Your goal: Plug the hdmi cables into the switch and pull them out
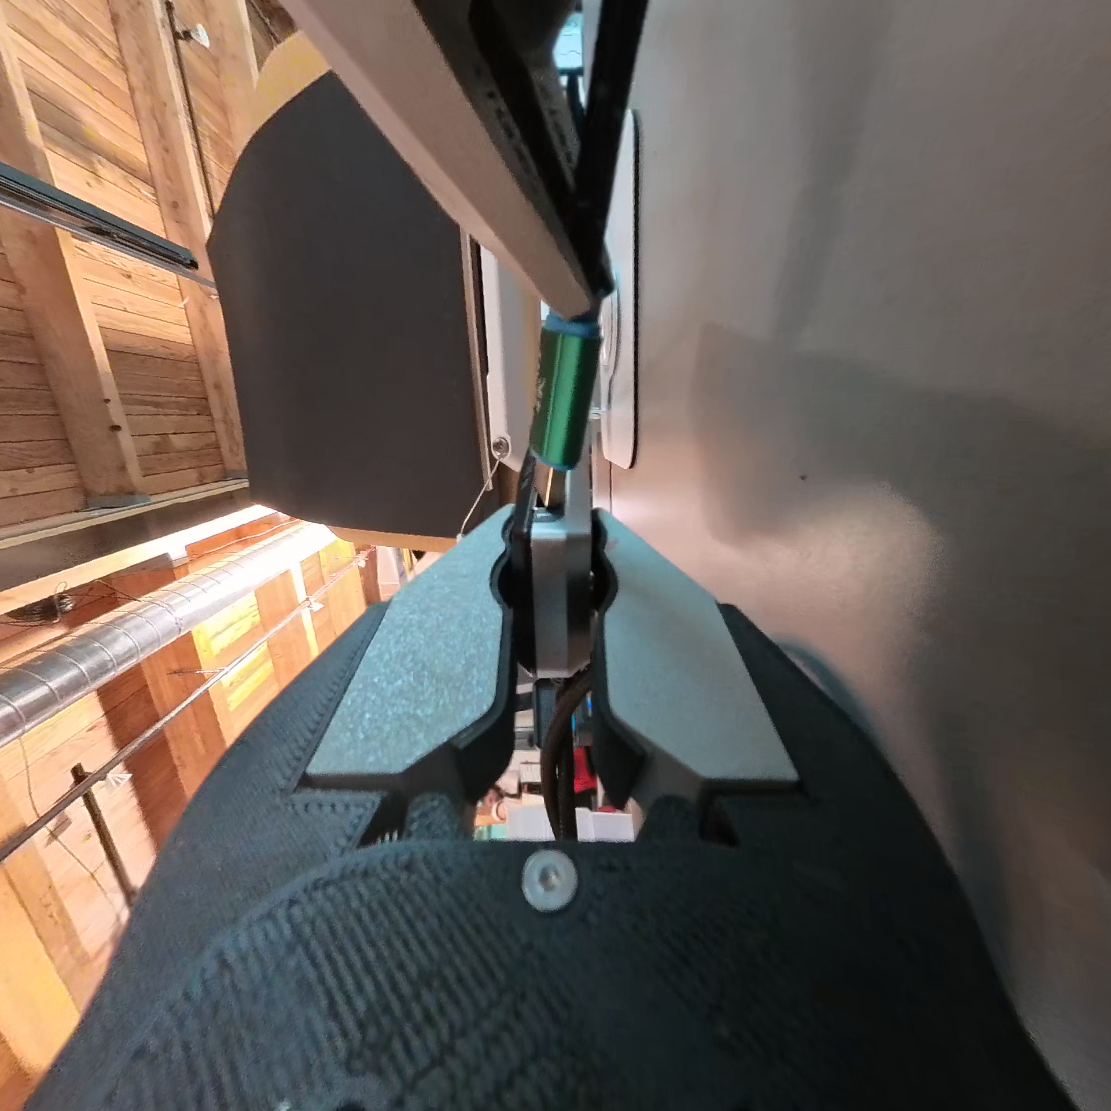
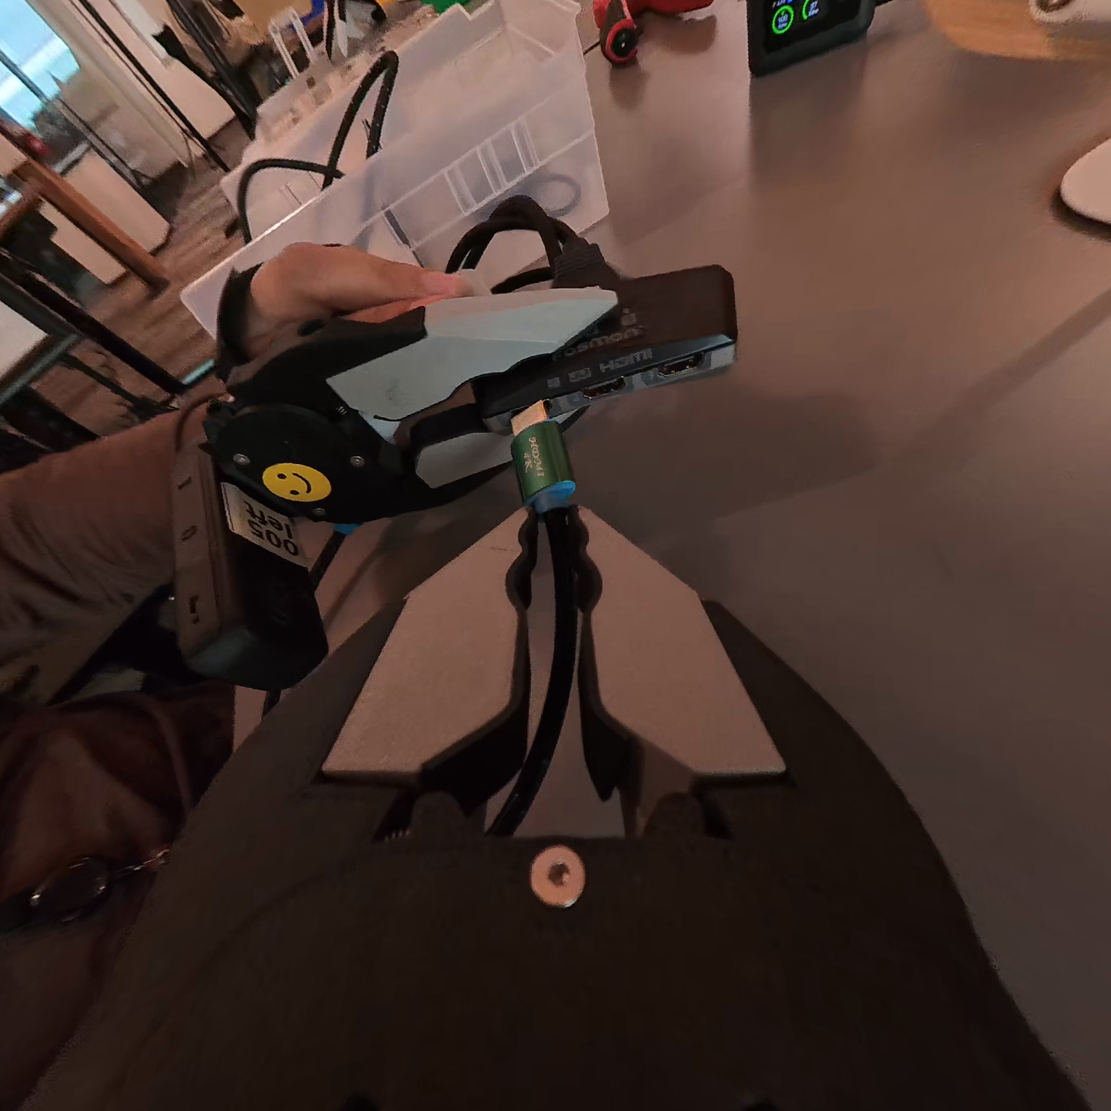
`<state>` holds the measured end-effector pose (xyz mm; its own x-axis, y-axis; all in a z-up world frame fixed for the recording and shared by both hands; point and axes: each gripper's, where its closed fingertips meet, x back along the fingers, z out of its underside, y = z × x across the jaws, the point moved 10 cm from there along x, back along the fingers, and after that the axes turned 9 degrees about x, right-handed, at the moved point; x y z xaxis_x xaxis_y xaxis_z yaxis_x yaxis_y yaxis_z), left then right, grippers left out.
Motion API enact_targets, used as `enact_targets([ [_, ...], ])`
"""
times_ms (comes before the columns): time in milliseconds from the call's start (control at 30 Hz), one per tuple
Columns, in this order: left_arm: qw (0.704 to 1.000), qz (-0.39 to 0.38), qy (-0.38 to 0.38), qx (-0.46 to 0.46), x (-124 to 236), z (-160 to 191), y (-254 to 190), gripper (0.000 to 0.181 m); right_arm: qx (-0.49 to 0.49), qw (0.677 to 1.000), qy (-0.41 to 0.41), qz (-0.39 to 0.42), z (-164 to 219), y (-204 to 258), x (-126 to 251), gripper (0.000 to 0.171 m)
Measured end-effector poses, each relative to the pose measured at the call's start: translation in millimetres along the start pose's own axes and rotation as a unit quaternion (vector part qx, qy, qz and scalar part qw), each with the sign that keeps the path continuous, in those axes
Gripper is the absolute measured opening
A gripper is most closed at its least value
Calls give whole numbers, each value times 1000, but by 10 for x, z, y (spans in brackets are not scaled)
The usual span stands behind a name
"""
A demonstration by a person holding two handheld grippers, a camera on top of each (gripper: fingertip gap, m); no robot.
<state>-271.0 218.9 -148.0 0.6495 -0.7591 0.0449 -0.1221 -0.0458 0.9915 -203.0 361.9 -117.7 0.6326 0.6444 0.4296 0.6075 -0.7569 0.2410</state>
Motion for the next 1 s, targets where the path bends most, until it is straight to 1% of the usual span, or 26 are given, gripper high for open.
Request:
enact_targets([
  [133, 1000, -20, -7, -7, 17, -2, 21, 19, -32, 999, -13, -20, 12, -31, 7, 6],
  [300, 999, -50, -20, -5, 43, -9, 73, 19, -81, 994, -37, -69, 31, -59, 11, 6],
  [600, 999, -44, -16, -19, 23, -10, 34, 19, -78, 995, -24, -53, 45, -60, 4, 7],
  [1000, 998, -59, -20, -30, 30, -27, 27, 19, -117, 989, -28, -87, 91, -87, -11, 7],
])
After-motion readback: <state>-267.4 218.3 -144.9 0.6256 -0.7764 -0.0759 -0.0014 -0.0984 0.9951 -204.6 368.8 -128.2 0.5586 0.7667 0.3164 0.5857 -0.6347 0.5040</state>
